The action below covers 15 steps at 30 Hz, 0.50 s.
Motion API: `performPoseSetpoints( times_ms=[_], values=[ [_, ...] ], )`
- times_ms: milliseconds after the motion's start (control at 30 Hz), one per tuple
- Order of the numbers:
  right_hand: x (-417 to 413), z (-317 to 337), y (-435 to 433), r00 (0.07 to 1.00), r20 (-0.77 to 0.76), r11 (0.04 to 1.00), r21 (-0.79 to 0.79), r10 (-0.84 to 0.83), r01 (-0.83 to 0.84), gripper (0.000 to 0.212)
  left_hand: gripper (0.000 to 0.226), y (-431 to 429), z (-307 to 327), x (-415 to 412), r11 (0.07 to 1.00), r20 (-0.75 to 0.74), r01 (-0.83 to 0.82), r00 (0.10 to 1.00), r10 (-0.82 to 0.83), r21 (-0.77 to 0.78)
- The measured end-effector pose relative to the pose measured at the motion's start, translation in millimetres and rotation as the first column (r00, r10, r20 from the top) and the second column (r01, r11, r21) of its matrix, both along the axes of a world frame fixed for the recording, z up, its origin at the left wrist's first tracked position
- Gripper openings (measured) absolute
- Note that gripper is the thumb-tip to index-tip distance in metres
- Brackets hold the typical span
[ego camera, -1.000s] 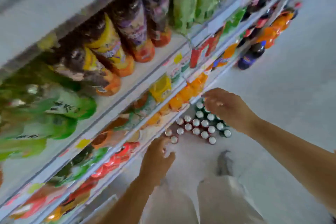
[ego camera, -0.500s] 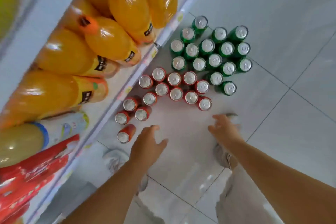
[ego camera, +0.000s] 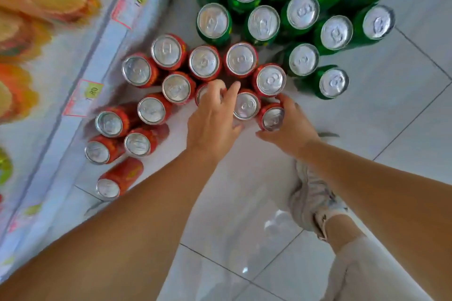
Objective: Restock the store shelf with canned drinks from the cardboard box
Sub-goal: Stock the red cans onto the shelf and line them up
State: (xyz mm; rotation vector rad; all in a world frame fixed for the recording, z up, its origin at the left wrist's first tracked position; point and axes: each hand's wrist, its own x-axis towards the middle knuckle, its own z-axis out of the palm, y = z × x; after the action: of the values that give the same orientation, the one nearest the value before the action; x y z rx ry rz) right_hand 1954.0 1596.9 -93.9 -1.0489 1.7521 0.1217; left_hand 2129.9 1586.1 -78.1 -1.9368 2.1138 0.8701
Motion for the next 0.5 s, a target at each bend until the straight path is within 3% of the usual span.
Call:
performPoseSetpoints(
  times_ms=[233,400,500],
  values=[
    [2,5,5,0.999,-0.044,0.997,-0.072,-0.016,0.012,0.076,0.078,-5,-11,-10,0.998,0.014,-0.002,1.0,0.002,-0.066],
    [2,47,8,0.994,-0.086,0.996,-0.058,-0.069,0.064,0.075,0.07,-2,12,1,0.996,-0.081,-0.005,0.997,-0.002,-0.089],
    [6,102,4,0.991,-0.095,0.993,-0.075,-0.095,0.088,0.073,0.058,0,57,13,0.994,-0.244,-0.106,0.964,0.108,0.021]
  ],
)
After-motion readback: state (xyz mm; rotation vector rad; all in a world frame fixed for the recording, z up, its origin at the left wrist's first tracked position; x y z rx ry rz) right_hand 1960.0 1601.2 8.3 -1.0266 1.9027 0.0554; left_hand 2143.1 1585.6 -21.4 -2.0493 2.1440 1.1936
